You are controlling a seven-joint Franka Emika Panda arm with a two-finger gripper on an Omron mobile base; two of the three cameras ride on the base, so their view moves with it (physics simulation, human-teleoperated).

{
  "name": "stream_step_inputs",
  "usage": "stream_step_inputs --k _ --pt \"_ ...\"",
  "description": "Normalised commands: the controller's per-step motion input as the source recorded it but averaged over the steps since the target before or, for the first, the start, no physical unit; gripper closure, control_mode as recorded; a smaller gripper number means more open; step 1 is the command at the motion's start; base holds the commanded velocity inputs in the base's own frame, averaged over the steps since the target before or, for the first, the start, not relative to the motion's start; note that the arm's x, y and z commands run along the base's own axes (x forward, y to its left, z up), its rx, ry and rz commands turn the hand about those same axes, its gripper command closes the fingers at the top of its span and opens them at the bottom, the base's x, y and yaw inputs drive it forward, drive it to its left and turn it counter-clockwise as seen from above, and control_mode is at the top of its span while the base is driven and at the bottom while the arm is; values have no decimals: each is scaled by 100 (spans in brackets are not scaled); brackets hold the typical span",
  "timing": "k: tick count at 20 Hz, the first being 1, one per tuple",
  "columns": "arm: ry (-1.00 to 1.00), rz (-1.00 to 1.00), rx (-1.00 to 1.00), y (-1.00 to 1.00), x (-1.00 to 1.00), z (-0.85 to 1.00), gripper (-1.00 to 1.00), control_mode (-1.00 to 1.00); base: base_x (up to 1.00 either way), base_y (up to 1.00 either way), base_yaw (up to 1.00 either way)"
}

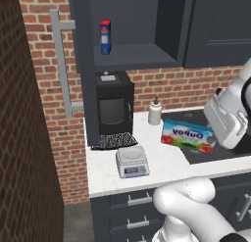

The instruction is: Pick the boxed food and place it on the digital scale for weighing, and close the cabinet.

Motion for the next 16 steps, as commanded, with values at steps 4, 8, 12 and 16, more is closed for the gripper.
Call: stream_step_inputs --k 4,8,12,16 --pt "-14 26 -18 0 0 -51 100 -100 0 0 0" --pt "-18 11 -3 0 8 -28 100 -100 0 0 0" --pt "-5 5 1 0 36 -3 100 -100 0 0 0" --pt "8 5 7 0 52 -2 100 -100 0 0 0"
